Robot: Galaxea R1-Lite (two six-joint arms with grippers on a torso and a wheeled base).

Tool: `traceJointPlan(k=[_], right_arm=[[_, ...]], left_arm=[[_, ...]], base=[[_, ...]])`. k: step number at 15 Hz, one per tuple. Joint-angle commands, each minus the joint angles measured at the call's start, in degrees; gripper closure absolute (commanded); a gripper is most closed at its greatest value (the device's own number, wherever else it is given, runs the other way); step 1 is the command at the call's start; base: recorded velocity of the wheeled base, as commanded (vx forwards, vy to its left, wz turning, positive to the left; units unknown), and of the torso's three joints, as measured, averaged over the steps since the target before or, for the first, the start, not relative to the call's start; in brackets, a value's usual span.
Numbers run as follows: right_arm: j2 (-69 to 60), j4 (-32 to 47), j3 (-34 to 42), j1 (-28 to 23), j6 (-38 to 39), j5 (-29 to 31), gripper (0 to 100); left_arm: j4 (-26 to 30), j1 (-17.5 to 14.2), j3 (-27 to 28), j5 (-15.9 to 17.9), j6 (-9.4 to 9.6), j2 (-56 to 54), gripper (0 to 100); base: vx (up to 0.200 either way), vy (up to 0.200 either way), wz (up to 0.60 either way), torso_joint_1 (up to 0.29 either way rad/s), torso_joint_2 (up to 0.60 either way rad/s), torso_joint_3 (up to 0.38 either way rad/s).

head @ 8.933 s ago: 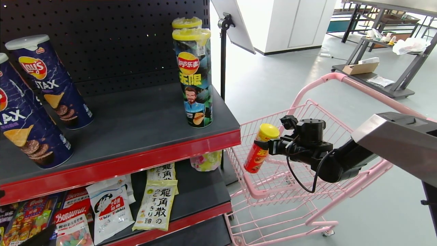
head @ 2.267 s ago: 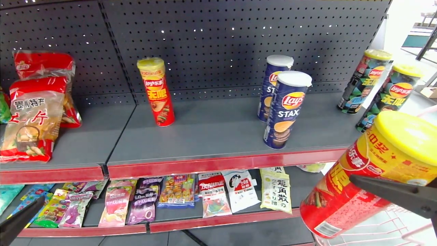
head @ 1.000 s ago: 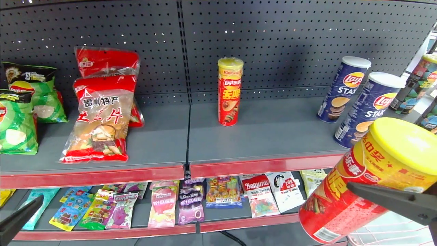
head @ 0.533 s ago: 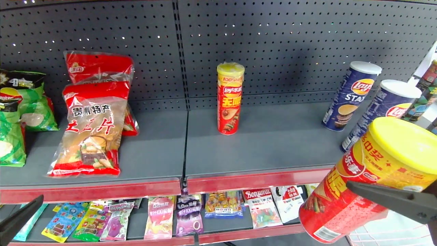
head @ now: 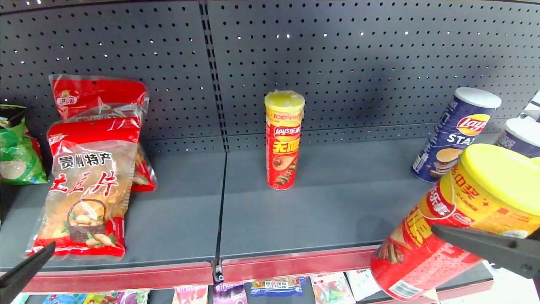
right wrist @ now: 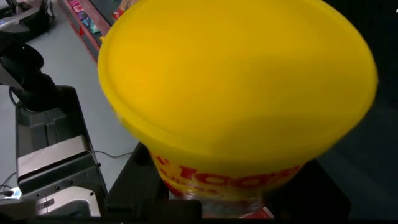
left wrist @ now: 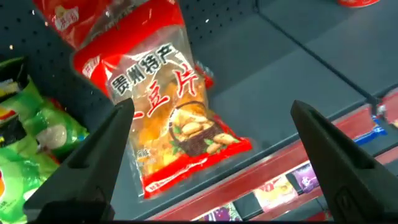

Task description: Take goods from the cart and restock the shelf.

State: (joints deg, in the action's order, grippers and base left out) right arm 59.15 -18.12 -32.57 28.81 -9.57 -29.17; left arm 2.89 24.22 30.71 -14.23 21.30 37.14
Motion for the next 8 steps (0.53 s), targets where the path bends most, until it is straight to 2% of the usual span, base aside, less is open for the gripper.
traceJointPlan(k=[1,3,4,5,6,7,8], right_arm=[[-0.1,0.0,0.1,0.0,0.0,0.0,100],[-0.1,0.0,0.1,0.0,0.0,0.0,100],[-0.2,0.0,0.1,0.0,-0.1,0.0,100],[-0.3,0.0,0.1,0.1,-0.1,0.0,100],[-0.4,0.0,0.1,0.1,-0.1,0.0,100],[-0.4,0.0,0.0,0.1,-0.4,0.0,100],[-0.4,0.0,-0.4,0.1,-0.6,0.0,100]], left_arm=[[0.0,0.0,-0.1,0.3,0.06,0.0,0],[0.0,0.1,-0.3,2.1,0.06,0.3,0],[0.1,0.2,0.3,5.7,-0.03,1.4,0],[0.0,0.2,1.1,11.0,-0.55,3.5,0],[0.0,0.2,1.4,13.5,-0.99,4.8,0],[-0.5,0.1,2.4,16.0,-3.02,7.9,0],[-3.1,0.2,4.9,16.5,-4.33,13.3,0]], base=[[0.0,0.0,0.0,0.0,0.0,0.0],[0.0,0.0,0.0,0.0,0.0,0.0],[0.0,0.0,0.0,0.0,0.0,0.0],[0.0,0.0,0.0,0.0,0.0,0.0],[0.0,0.0,0.0,0.0,0.0,0.0],[0.0,0.0,0.0,0.0,0.0,0.0],[0.0,0.0,0.0,0.0,0.0,0.0]])
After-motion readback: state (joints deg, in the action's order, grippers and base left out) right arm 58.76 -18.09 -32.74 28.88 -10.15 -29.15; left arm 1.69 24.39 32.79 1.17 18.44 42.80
